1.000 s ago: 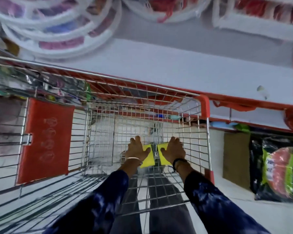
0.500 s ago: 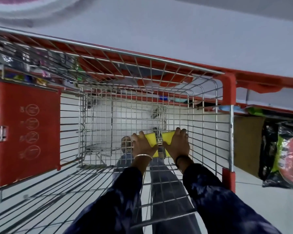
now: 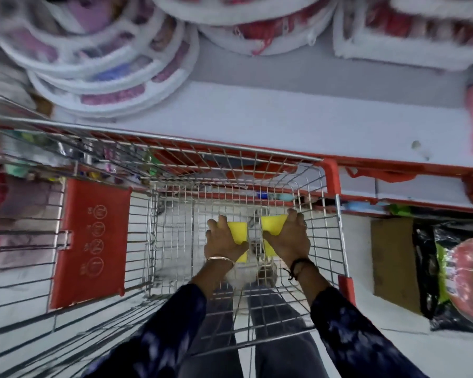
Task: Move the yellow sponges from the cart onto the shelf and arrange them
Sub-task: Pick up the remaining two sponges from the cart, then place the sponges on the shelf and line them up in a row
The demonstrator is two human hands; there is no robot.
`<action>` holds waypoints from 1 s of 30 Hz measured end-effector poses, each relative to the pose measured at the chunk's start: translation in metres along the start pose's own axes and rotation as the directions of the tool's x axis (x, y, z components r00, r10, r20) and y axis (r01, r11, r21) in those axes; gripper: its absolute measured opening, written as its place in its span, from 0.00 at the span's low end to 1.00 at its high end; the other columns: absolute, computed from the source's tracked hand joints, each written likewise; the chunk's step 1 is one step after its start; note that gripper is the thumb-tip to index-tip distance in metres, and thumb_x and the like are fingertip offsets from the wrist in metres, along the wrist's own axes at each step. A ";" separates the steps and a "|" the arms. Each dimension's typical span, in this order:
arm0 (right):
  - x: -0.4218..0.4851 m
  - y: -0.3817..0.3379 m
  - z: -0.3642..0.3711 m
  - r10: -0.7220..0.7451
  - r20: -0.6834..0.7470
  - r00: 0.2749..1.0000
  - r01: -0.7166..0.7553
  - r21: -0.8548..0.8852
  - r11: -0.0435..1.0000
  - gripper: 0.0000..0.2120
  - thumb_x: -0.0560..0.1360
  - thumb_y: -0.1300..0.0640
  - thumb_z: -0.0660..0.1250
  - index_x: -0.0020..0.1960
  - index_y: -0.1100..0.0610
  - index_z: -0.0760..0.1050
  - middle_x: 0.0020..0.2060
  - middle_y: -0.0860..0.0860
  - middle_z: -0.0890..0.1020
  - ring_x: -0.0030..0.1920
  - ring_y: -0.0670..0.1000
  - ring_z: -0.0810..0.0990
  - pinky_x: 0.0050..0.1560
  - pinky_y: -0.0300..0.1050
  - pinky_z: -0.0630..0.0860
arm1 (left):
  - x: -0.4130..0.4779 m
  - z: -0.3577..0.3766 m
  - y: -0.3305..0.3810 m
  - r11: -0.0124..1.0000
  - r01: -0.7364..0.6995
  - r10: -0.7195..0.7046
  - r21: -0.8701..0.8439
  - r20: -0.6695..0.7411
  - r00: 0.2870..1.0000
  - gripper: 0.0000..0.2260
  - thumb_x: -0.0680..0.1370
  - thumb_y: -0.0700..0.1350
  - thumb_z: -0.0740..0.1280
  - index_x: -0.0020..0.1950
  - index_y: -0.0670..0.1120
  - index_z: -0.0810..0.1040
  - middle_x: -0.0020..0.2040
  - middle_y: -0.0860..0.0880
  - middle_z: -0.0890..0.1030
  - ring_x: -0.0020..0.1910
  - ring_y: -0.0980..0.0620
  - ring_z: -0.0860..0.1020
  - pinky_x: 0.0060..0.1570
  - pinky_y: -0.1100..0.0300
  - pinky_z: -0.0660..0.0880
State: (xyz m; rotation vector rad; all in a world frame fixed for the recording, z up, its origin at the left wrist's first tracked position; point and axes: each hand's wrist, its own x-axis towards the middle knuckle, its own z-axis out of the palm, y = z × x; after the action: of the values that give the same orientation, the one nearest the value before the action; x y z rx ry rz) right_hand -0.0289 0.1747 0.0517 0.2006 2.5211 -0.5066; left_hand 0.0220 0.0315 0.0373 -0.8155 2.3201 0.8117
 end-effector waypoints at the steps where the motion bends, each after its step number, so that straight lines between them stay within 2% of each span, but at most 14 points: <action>1: -0.005 -0.007 -0.013 -0.009 -0.015 1.000 0.009 0.009 1.000 0.47 0.68 0.44 0.73 0.76 0.62 0.53 0.73 0.60 0.62 0.71 0.62 0.66 0.58 0.56 0.76 | -0.006 -0.013 0.007 1.000 -0.022 0.022 0.001 -0.021 1.000 0.40 0.66 0.53 0.75 0.72 0.44 0.59 0.69 0.40 0.61 0.66 0.36 0.69 0.56 0.44 0.76; 3: -0.012 -0.020 -0.037 -0.021 -0.033 0.999 0.022 0.036 0.999 0.47 0.68 0.43 0.73 0.75 0.61 0.54 0.74 0.60 0.61 0.70 0.62 0.67 0.58 0.55 0.76 | -0.016 -0.034 0.020 0.999 -0.040 0.040 0.003 -0.057 0.998 0.43 0.67 0.55 0.75 0.74 0.44 0.57 0.73 0.39 0.58 0.68 0.36 0.67 0.57 0.45 0.76; 6: -0.028 -0.037 -0.079 -0.047 -0.104 0.993 0.061 0.140 0.988 0.43 0.67 0.44 0.74 0.72 0.62 0.60 0.69 0.60 0.68 0.67 0.61 0.70 0.60 0.54 0.75 | -0.039 -0.071 0.043 0.995 -0.093 0.089 -0.035 -0.109 0.990 0.46 0.68 0.56 0.74 0.76 0.41 0.53 0.75 0.38 0.56 0.70 0.37 0.66 0.61 0.46 0.73; 11: -0.052 -0.067 -0.162 -0.115 -0.211 0.971 0.157 0.193 0.968 0.42 0.66 0.42 0.74 0.71 0.61 0.61 0.68 0.57 0.69 0.68 0.60 0.70 0.62 0.52 0.71 | -0.074 -0.145 0.087 0.961 -0.257 0.223 -0.103 -0.264 0.938 0.42 0.66 0.55 0.76 0.71 0.41 0.60 0.67 0.40 0.64 0.63 0.39 0.72 0.61 0.49 0.74; 14: -0.062 -0.085 -0.205 -0.150 -0.234 0.960 0.194 0.178 0.965 0.42 0.67 0.42 0.73 0.72 0.61 0.60 0.68 0.57 0.69 0.68 0.60 0.69 0.63 0.52 0.71 | -0.088 -0.179 0.112 0.948 -0.308 0.271 -0.080 -0.305 0.913 0.42 0.66 0.55 0.76 0.71 0.41 0.60 0.66 0.40 0.64 0.62 0.38 0.73 0.60 0.50 0.74; 17: -0.074 -0.102 -0.251 -0.196 -0.260 0.946 0.242 0.158 0.957 0.46 0.67 0.40 0.73 0.74 0.61 0.56 0.70 0.58 0.66 0.69 0.61 0.68 0.64 0.54 0.71 | -0.107 -0.216 0.140 0.937 -0.347 0.312 -0.051 -0.327 0.892 0.44 0.67 0.57 0.75 0.73 0.41 0.56 0.69 0.39 0.62 0.64 0.35 0.71 0.60 0.46 0.74; 21: -0.088 -0.121 -0.310 -0.247 -0.316 0.916 0.300 0.133 0.944 0.47 0.66 0.38 0.72 0.75 0.60 0.57 0.71 0.57 0.67 0.69 0.60 0.69 0.64 0.55 0.72 | -0.130 -0.266 0.182 0.907 -0.414 0.370 -0.078 -0.323 0.871 0.48 0.69 0.57 0.73 0.77 0.43 0.47 0.77 0.40 0.52 0.74 0.38 0.62 0.68 0.46 0.69; 22: -0.092 -0.125 -0.323 -0.259 -0.334 0.906 0.315 0.124 0.941 0.46 0.66 0.39 0.72 0.74 0.60 0.58 0.71 0.57 0.68 0.69 0.60 0.69 0.64 0.55 0.73 | -0.135 -0.278 0.194 0.901 -0.429 0.385 -0.069 -0.331 0.862 0.48 0.69 0.58 0.73 0.77 0.43 0.47 0.78 0.40 0.51 0.74 0.38 0.61 0.68 0.47 0.68; 26: -0.099 -0.139 -0.377 -0.291 -0.421 0.859 0.360 0.092 0.929 0.42 0.65 0.39 0.73 0.69 0.60 0.64 0.67 0.58 0.72 0.66 0.60 0.72 0.60 0.51 0.72 | -0.152 -0.326 0.246 0.872 -0.489 0.453 0.011 -0.396 0.799 0.45 0.67 0.59 0.74 0.74 0.42 0.55 0.73 0.39 0.61 0.71 0.40 0.65 0.66 0.50 0.68; 30: -0.092 -0.149 -0.426 -0.298 -0.460 0.836 0.372 0.079 0.925 0.38 0.66 0.39 0.72 0.66 0.60 0.66 0.64 0.59 0.73 0.64 0.61 0.73 0.55 0.50 0.72 | -0.157 -0.362 0.302 0.862 -0.505 0.484 0.048 -0.377 0.790 0.48 0.67 0.59 0.74 0.76 0.42 0.52 0.74 0.38 0.59 0.71 0.40 0.66 0.66 0.52 0.69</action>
State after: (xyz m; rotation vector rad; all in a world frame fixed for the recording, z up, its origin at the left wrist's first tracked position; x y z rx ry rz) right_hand -0.1984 0.2033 0.4785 -0.0870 2.9798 -0.9020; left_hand -0.1844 0.0315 0.4888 -0.3962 2.9381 1.0092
